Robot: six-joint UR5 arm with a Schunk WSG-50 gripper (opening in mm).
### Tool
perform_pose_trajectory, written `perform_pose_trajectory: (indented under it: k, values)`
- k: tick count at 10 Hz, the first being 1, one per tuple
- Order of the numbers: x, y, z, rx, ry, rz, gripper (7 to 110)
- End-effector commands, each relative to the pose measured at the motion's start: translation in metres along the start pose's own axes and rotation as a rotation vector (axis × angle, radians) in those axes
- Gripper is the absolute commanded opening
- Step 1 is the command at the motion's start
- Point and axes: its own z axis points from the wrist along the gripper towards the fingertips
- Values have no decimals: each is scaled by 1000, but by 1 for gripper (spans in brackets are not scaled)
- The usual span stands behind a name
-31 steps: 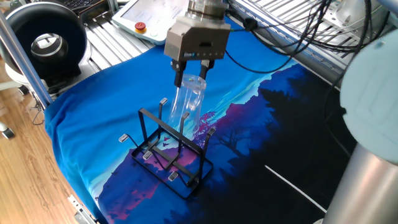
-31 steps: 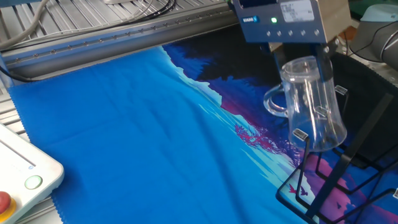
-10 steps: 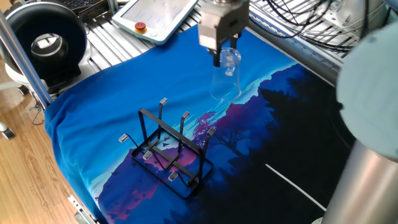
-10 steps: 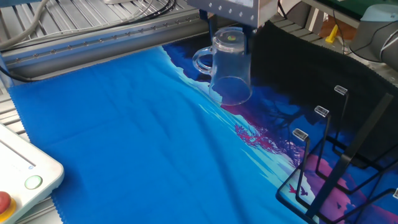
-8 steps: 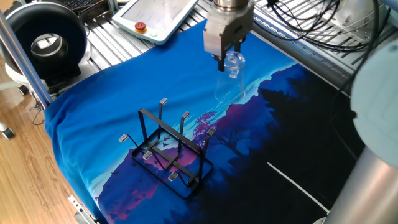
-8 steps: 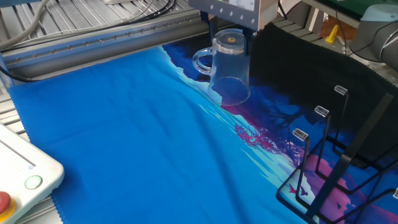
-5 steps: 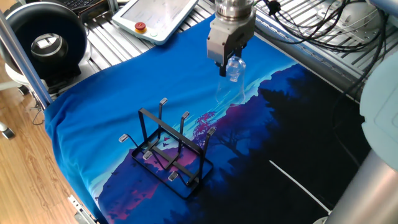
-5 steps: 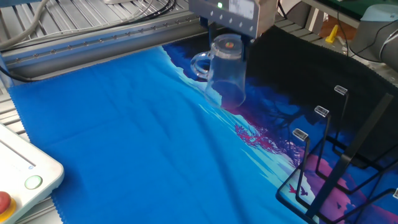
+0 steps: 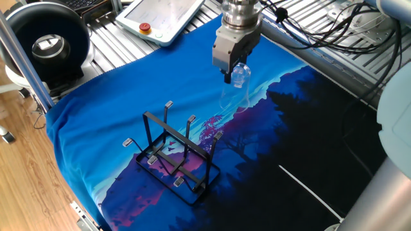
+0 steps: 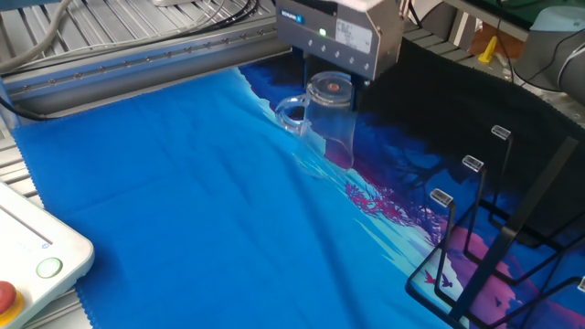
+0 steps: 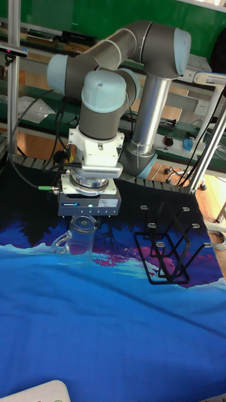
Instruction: Take the cup off the cup rack
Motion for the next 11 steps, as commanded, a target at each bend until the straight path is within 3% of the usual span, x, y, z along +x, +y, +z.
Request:
perform_pose_trajectory:
  k: [1, 3, 6, 7, 9, 11]
  values:
    - [-8, 7, 15, -8, -39, -2, 44]
    - [-10, 2, 17, 20, -41, -8, 44]
    - [-12, 3, 19, 18, -44, -24, 44]
    - [-14, 2, 19, 13, -45, -26, 66]
    - [-17, -2, 17, -7, -52, -39, 66]
    - [-13, 2, 6, -70, -33, -85, 66]
